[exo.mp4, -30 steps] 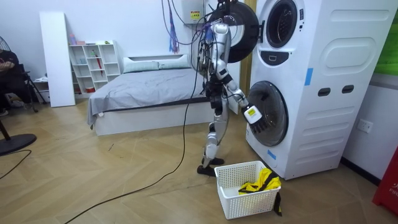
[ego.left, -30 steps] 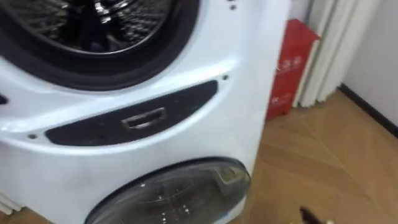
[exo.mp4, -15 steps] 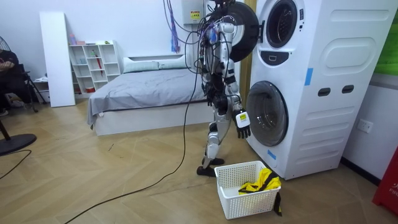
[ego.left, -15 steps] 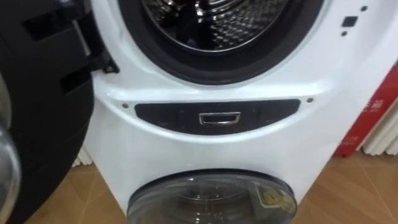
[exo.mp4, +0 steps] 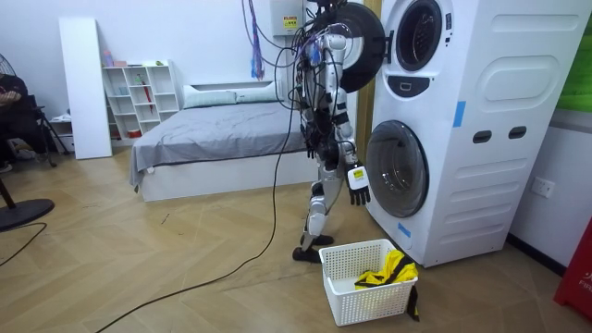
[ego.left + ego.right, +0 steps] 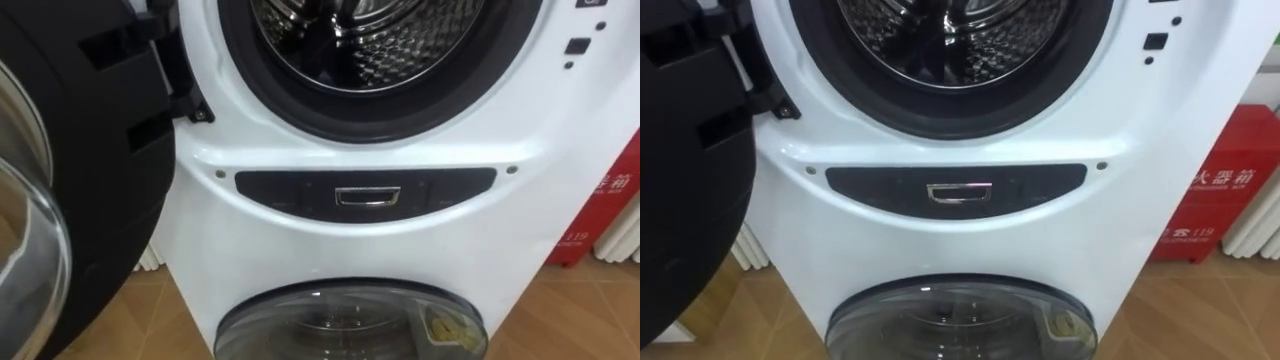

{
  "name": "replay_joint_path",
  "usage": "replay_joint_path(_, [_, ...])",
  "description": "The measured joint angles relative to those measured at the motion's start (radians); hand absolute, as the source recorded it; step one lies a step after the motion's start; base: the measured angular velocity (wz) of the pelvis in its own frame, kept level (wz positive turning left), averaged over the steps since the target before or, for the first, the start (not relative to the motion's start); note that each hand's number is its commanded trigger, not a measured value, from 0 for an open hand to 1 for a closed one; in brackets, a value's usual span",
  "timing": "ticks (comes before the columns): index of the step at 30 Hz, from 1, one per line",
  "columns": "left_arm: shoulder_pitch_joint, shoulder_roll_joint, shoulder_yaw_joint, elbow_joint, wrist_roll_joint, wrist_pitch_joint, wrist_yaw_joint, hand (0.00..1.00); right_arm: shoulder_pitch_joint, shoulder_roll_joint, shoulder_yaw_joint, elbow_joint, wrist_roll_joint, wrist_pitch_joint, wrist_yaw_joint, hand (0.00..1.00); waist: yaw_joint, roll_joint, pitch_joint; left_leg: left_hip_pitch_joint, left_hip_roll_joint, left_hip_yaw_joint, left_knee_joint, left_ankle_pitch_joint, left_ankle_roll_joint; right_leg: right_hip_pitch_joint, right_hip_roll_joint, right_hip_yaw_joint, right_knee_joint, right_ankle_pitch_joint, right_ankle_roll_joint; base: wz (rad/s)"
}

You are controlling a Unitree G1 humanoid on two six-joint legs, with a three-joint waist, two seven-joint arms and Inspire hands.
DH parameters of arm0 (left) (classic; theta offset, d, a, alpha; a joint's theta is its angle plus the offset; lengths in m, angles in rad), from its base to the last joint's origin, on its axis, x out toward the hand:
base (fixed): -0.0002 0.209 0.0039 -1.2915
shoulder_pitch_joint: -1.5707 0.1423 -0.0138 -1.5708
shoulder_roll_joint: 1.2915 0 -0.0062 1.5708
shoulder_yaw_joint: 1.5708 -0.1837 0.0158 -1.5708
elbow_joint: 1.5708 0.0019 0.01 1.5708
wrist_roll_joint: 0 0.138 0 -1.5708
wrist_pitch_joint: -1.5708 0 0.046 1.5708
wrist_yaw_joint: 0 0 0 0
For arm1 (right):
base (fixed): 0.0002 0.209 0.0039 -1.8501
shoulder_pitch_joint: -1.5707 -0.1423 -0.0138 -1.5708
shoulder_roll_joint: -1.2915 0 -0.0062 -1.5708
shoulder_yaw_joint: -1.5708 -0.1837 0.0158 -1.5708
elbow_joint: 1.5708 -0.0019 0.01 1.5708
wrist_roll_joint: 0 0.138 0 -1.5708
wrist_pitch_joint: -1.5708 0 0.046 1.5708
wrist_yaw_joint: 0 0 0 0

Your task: Pick clothes from washing machine

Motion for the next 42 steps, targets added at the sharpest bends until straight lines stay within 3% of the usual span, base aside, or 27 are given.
replay_joint_path(7, [0.03,0.001,0.002,0.013,0.082,0.051,-0.001,0.0,0.018,0.004,-0.01,0.0,0.013,-0.001,-0.002,0.0,-0.001,0.003,-0.0019,0.044,0.001,0.016,-0.003,-0.011,0.006,0.029,0.008,0.077,0.001,-0.003,0.006,-0.1])
replay_joint_path(17, [0.013,0.001,0.026,0.012,0.15,0.086,-0.02,0.0,0.022,0.007,-0.04,0.002,0.011,0.0,0.002,0.0,-0.008,0.013,-0.001,0.046,0.004,0.015,0.021,-0.025,0.01,0.037,0.017,0.132,0.002,-0.003,0.007,0.01])
replay_joint_path(19, [0.009,0.001,0.026,0.004,0.15,0.095,-0.02,0.0,0.024,0.007,-0.048,0.002,0.012,0.001,0.01,0.0,-0.005,0.012,-0.0008,0.052,0.005,0.014,0.038,-0.03,0.011,0.039,0.022,0.177,0.001,-0.004,0.008,0.04])
replay_joint_path(21, [0.006,0.0,0.031,-0.013,0.162,0.097,-0.02,0.0,0.022,0.006,-0.051,0.002,-0.006,0.0,0.015,0.0,0.0,0.012,0.0009,0.037,0.009,0.013,0.07,-0.044,0.008,0.036,0.03,0.186,0.001,-0.007,0.003,0.02])
replay_joint_path(23, [-0.006,0.0,0.046,-0.013,0.171,0.098,-0.02,0.0,0.018,0.004,-0.05,0.002,-0.035,0.0,0.03,0.0,0.006,0.013,-0.0006,0.004,0.011,0.01,0.12,-0.054,0.0,0.02,0.042,0.195,0.004,-0.01,-0.005,-0.04])
replay_joint_path(24, [-0.019,-0.001,0.058,-0.013,0.171,0.101,-0.02,0.0,0.013,0.004,-0.053,0.002,-0.07,0.0,0.039,0.0,0.015,0.018,-0.0053,-0.028,0.016,0.006,0.162,-0.06,-0.012,0.002,0.05,0.205,0.011,-0.007,-0.011,-0.17])
replay_joint_path(26, [-0.051,0.0,0.077,-0.014,0.169,0.105,-0.02,0.0,0.0,0.006,-0.069,0.009,-0.116,0.0,0.05,0.0,0.031,0.011,-0.0092,-0.073,0.019,-0.008,0.21,-0.079,-0.103,-0.033,0.06,0.199,0.024,0.0,-0.025,-0.26])
replay_joint_path(27, [-0.061,0.001,0.094,-0.024,0.169,0.112,-0.019,0.0,-0.013,0.008,-0.07,0.012,-0.145,0.0,0.054,0.0,0.029,-0.014,-0.009,-0.111,0.034,0.007,0.287,-0.095,-0.201,-0.051,0.038,0.162,0.025,0.008,-0.032,-0.5])
replay_joint_path(28, [-0.049,0.001,0.104,-0.025,0.168,0.114,-0.02,0.0,-0.025,0.004,-0.07,0.002,-0.175,0.002,0.053,0.0,0.031,-0.002,-0.0082,-0.134,0.112,0.09,0.499,-0.12,-0.189,-0.044,0.058,0.136,0.022,0.009,-0.032,-0.72])
replay_joint_path(29, [-0.032,0.0,0.107,-0.016,0.151,0.116,-0.022,0.0,-0.028,0.001,-0.07,-0.01,-0.183,0.001,0.049,0.0,0.01,0.026,-0.0158,-0.107,0.197,0.119,0.635,-0.126,-0.18,-0.036,0.091,0.107,0.03,0.012,-0.038,-0.63])
replay_joint_path(30, [-0.03,0.0,0.108,-0.015,0.141,0.119,-0.023,0.0,-0.034,0.001,-0.07,-0.01,-0.181,0.002,0.047,0.0,-0.003,0.036,-0.0123,-0.081,0.233,0.119,0.658,-0.128,-0.179,-0.036,0.103,0.09,0.043,0.013,-0.041,-0.22])
replay_joint_path(31, [-0.044,0.001,0.108,-0.013,0.118,0.119,-0.023,0.0,-0.035,0.002,-0.07,-0.019,-0.182,0.016,0.042,0.0,-0.032,0.039,-0.0089,-0.035,0.276,0.119,0.647,-0.144,-0.183,-0.05,0.107,0.038,0.076,0.012,-0.044,0.1])
replay_joint_path(33, [-0.071,-0.003,0.101,-0.011,0.096,0.111,-0.023,0.0,-0.025,0.001,-0.087,-0.04,-0.183,0.039,0.043,0.0,-0.035,0.033,-0.0029,0.026,0.299,0.139,0.578,-0.178,-0.206,-0.078,0.092,0.004,0.126,0.014,-0.047,-0.01])
replay_joint_path(34, [-0.094,-0.003,0.091,-0.012,0.076,0.102,-0.023,0.0,-0.026,0.001,-0.098,-0.05,-0.186,0.041,0.043,0.0,-0.036,0.045,-0.0059,0.049,0.305,0.172,0.519,-0.214,-0.207,-0.098,0.085,-0.017,0.154,0.015,-0.049,-0.15])
replay_joint_path(36, [-0.126,-0.003,0.075,-0.023,0.072,0.101,-0.025,0.0,-0.031,0.005,-0.125,-0.069,-0.198,0.041,0.041,0.0,-0.038,0.058,-0.0052,0.066,0.292,0.163,0.407,-0.252,-0.197,-0.16,0.073,-0.015,0.248,0.026,-0.058,0.07])
replay_joint_path(37, [-0.155,0.0,0.061,-0.035,0.071,0.1,-0.026,0.0,-0.036,0.006,-0.16,-0.082,-0.194,0.032,0.042,0.0,-0.047,0.054,-0.0058,0.058,0.264,0.091,0.335,-0.258,-0.185,-0.259,0.081,0.012,0.292,0.027,-0.051,0.34])
replay_joint_path(38, [-0.17,0.002,0.058,-0.044,0.07,0.095,-0.027,0.0,-0.043,0.005,-0.166,-0.085,-0.196,0.027,0.04,0.0,-0.047,0.059,-0.0054,0.046,0.261,0.049,0.314,-0.265,-0.17,-0.293,0.108,0.042,0.25,0.026,-0.039,0.32])
replay_joint_path(39, [-0.194,0.011,0.044,-0.048,0.069,0.078,-0.027,0.0,-0.07,0.012,-0.167,-0.076,-0.196,0.023,0.036,0.0,-0.045,0.06,0.0016,0.015,0.247,-0.014,0.288,-0.264,-0.129,-0.345,0.149,0.093,0.13,0.068,-0.025,0.3])
replay_joint_path(40, [-0.198,0.02,0.044,-0.046,0.071,0.072,-0.026,0.0,-0.08,0.019,-0.166,-0.071,-0.197,0.021,0.033,0.0,-0.055,0.052,0.0019,-0.018,0.227,-0.034,0.285,-0.254,-0.111,-0.361,0.148,0.091,0.039,0.154,-0.027,0.33])
replay_joint_path(41, [-0.191,0.019,0.041,-0.042,0.071,0.071,-0.027,0.0,-0.074,0.019,-0.166,-0.066,-0.196,0.021,0.03,0.0,-0.06,0.046,-0.0011,-0.024,0.211,-0.034,0.284,-0.251,-0.104,-0.36,0.133,0.091,0.022,0.208,-0.043,0.54])
replay_joint_path(42, [-0.181,0.01,0.034,-0.037,0.071,0.062,-0.027,0.0,-0.058,0.012,-0.165,-0.051,-0.193,0.022,0.026,0.0,-0.061,0.039,-0.0089,-0.023,0.184,-0.01,0.282,-0.253,-0.094,-0.346,0.089,0.085,0.024,0.28,-0.045,0.42])
